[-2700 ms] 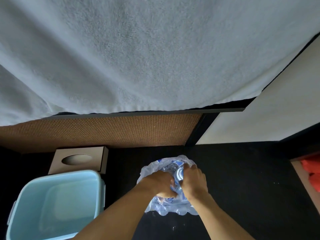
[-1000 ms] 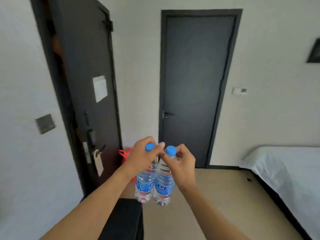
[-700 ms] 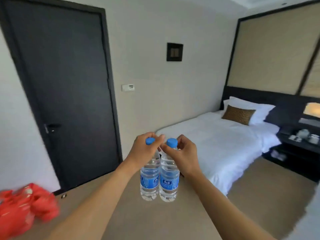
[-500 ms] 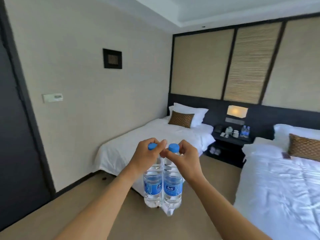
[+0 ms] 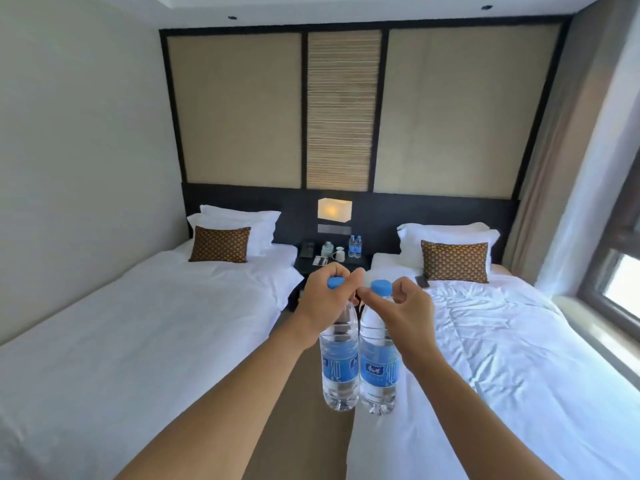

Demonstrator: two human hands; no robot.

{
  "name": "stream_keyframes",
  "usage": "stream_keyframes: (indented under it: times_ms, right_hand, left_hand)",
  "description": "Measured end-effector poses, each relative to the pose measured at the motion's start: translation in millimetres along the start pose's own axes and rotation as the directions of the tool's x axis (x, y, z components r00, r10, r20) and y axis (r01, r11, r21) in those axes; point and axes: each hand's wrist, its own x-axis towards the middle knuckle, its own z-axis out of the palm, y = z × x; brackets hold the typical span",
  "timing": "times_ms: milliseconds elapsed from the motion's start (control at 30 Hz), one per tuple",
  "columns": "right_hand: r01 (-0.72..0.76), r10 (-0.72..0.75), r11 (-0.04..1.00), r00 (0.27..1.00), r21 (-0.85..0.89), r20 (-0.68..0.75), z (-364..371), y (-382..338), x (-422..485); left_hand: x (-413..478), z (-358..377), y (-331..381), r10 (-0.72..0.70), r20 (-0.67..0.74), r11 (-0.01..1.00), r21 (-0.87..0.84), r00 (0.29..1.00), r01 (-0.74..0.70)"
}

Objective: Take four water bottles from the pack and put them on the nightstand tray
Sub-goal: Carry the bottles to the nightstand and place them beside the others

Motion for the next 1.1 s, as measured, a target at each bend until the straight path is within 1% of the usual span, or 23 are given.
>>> stream_keyframes:
  times_ms: [167, 267, 333, 433, 633, 733, 833, 933, 1100]
  right_hand:
    - [-0.031, 0.029, 0.999, 0.995, -0.022, -0.092, 45, 66, 121]
    - [-0.039, 0.034, 0.998, 0.996, -0.05, -0.087, 77, 86, 202]
    - [-0.019, 0.013, 0.997, 0.996, -0.073, -0.083, 98, 97, 255]
    - [-0.003, -0.004, 0.997, 0.996, -0.081, -0.091, 132, 120, 330]
    - [0.008, -0.015, 0.997, 0.996, -0.08, -0.088, 207, 190, 478]
    - [-0.004, 0.0, 0.999, 0.996, -0.042, -0.086, 244, 232, 558]
    - [-0.044, 0.043, 0.999, 0.997, -0.008, -0.066, 282, 262, 642]
    - [-0.057, 0.056, 0.998, 0.996, -0.021, -0.066, 322, 285, 724]
    - [-0.076, 0.072, 0.996, 0.993, -0.041, -0.098, 388, 336, 840]
  left_hand:
    - [152, 8, -60, 0.034, 0.121, 0.999, -0.003, 0.992, -0.034]
    - [246, 6, -83, 0.076, 0.149, 0.997, 0.006, 0.986, -0.078]
    - [303, 5, -97, 0.084, 0.144, 0.996, -0.001, 0.986, -0.085]
    - [384, 6, -125, 0.061, 0.127, 0.998, -0.038, 0.99, -0.056]
    - [550, 5, -207, 0.015, 0.106, 0.994, -0.107, 0.994, -0.004]
    - [635, 1, -244, 0.034, 0.115, 0.994, -0.107, 0.993, -0.022]
    - [722, -8, -266, 0.038, 0.113, 0.996, -0.082, 0.993, -0.029]
    - [809, -18, -287, 0.033, 0.122, 0.996, -0.086, 0.992, -0.022]
    - [943, -34, -346, 0.018, 0.077, 0.993, -0.122, 0.997, -0.009]
